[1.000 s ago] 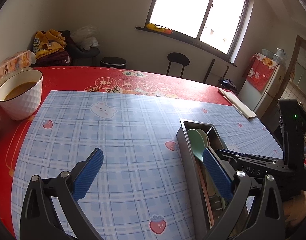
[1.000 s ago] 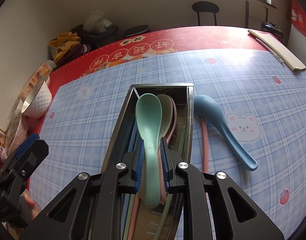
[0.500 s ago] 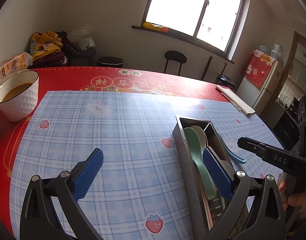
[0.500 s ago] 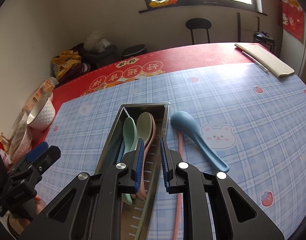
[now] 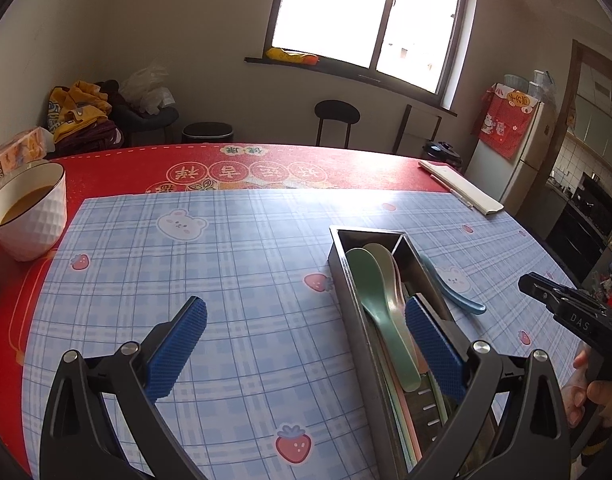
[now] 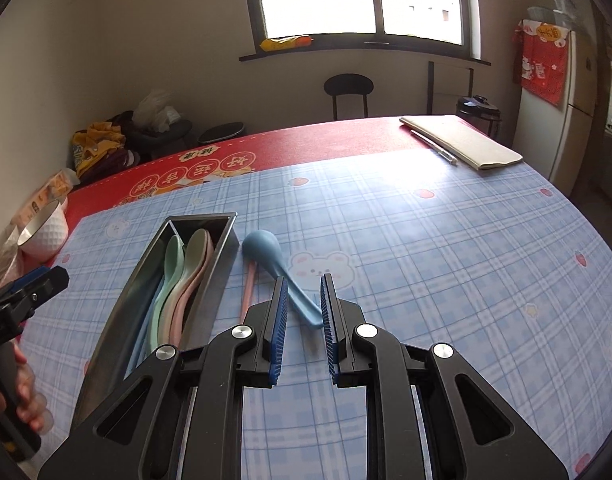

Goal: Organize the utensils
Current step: 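Open the right gripper and withdraw it from the basket, then move the left gripper over the pink chopstick beside the basket, then close the left gripper on the pink chopstick and lift it upright, then carry the pink chopstick into the basket with the left gripper while the right gripper approaches the blue spoon, then grasp the blue spoon by its handle with the right gripper and lift it, then release the pink chopstick in the basket with the left gripper while the right gripper carries the blue spoon, then lower the blue spoon into the steel basket with the right gripper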

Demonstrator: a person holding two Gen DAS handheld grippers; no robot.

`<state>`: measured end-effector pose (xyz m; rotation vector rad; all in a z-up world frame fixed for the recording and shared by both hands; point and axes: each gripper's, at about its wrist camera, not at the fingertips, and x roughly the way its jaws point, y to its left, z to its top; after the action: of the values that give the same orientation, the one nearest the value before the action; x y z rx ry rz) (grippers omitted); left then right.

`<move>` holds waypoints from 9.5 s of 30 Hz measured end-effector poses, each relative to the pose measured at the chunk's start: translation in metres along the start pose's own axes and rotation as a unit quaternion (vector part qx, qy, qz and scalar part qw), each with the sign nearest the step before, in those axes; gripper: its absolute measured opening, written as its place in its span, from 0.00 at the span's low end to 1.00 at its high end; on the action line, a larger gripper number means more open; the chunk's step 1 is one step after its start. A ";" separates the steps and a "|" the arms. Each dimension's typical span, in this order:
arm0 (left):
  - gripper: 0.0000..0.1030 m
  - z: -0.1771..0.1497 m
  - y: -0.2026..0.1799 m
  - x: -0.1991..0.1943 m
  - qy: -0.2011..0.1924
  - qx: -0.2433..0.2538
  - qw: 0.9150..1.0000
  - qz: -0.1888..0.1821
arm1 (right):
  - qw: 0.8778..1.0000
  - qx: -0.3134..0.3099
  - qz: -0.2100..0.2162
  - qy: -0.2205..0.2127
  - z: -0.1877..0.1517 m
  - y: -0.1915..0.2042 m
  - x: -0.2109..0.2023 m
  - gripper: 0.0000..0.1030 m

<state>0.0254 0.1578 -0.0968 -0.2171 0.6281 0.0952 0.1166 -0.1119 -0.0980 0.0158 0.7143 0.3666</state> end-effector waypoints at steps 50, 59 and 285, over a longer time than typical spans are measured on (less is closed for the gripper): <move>0.14 -0.012 -0.182 0.103 0.232 0.042 0.972 0.018 | 0.988 0.143 0.028 -0.057 -0.032 -0.162 -0.011 0.85; 0.14 -0.019 -0.195 0.115 0.245 0.091 0.958 0.119 | 0.981 0.170 0.064 -0.063 -0.035 -0.173 -0.011 0.85; 0.94 0.003 0.009 0.011 -0.031 -0.006 0.998 0.048 | 0.946 0.240 0.154 0.154 0.019 0.052 0.075 0.06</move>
<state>0.0345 0.1674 -0.1028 -0.1942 0.5761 0.1984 0.1645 -0.0360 -0.1240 0.5473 1.1042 0.4927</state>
